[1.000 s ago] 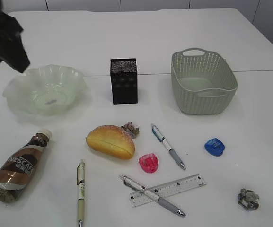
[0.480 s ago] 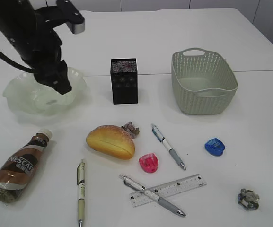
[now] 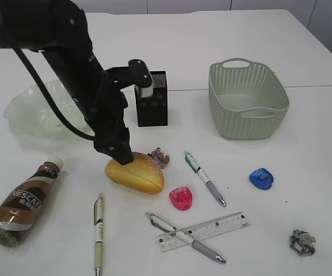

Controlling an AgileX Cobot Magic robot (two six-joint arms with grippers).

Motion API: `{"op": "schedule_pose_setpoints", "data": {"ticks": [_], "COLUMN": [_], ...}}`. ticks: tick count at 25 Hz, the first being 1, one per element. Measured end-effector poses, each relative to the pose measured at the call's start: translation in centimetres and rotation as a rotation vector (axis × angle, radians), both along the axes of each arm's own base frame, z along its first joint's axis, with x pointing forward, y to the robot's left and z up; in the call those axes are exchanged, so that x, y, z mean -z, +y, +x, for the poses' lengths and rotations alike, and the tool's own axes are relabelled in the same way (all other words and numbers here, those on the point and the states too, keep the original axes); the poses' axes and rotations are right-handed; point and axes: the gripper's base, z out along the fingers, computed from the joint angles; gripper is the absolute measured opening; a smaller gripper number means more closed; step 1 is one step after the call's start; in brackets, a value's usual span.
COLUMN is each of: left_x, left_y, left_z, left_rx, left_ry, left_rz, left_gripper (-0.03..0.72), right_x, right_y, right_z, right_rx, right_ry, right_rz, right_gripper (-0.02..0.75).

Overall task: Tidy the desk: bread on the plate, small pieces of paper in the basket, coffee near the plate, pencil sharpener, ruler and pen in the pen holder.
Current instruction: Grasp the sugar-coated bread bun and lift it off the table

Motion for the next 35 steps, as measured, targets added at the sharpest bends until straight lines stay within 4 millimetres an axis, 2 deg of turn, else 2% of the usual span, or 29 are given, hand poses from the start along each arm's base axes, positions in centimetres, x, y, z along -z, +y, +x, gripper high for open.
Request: {"op": "schedule_pose_setpoints", "data": {"ticks": [5, 15, 21, 26, 29, 35], "left_x": [2.1, 2.7, 4.8, 5.5, 5.5, 5.5], "left_y": [-1.1, -1.2, -1.3, -1.5, -1.5, -1.5], "left_z": [-0.2, 0.1, 0.3, 0.4, 0.4, 0.4], "left_rx": [0.044, 0.05, 0.049, 0.044, 0.037, 0.007], "left_ry": [0.015, -0.005, 0.03, 0.045, 0.05, 0.063], "left_rz": [0.044, 0.057, 0.076, 0.074, 0.071, 0.07], "left_gripper": [0.609, 0.603, 0.596, 0.591, 0.523, 0.215], "right_x": [0.0, 0.0, 0.0, 0.0, 0.0, 0.0], "right_y": [0.0, 0.0, 0.0, 0.0, 0.0, 0.0], "right_z": [0.0, 0.0, 0.0, 0.0, 0.0, 0.0], "right_rx": [-0.002, -0.003, -0.004, -0.005, -0.008, -0.014], "right_ry": [0.0, 0.0, -0.001, -0.001, 0.0, -0.001], "right_rz": [0.002, 0.004, 0.003, 0.003, 0.003, 0.002], "right_gripper": [0.452, 0.451, 0.452, 0.452, 0.451, 0.452]}}
